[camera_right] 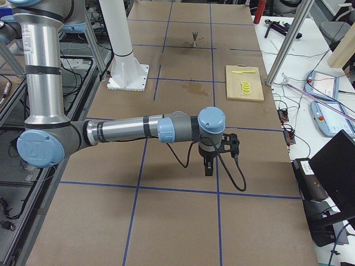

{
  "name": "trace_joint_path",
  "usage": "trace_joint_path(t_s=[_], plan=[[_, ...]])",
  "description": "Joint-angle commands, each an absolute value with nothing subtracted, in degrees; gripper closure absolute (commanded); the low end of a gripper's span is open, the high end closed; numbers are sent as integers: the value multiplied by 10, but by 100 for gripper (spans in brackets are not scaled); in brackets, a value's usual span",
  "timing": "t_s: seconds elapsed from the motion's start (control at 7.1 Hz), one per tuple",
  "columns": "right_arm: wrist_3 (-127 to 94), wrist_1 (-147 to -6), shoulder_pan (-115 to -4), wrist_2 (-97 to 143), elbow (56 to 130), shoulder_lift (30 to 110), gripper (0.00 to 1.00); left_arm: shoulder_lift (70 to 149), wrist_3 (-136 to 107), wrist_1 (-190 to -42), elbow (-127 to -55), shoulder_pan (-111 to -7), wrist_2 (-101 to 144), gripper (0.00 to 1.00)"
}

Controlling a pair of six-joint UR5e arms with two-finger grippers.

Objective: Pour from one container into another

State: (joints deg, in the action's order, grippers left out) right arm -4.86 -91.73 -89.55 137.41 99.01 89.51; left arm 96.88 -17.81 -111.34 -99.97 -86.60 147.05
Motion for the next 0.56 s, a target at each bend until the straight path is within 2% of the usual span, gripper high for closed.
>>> trace_joint_path(t_s=[0.0, 0.14, 0.42], plan=[[-53, -916, -891, 1377, 993, 896, 0, 976, -323, -1116, -1099, -767, 1375, 0], [-54, -916, -891, 1378, 993, 896, 0, 974, -377, -1089, -1148, -713, 1320, 0], [-54, -917, -891, 1380, 995, 891, 0, 970, -449, -919, -1289, -605, 1189, 0]])
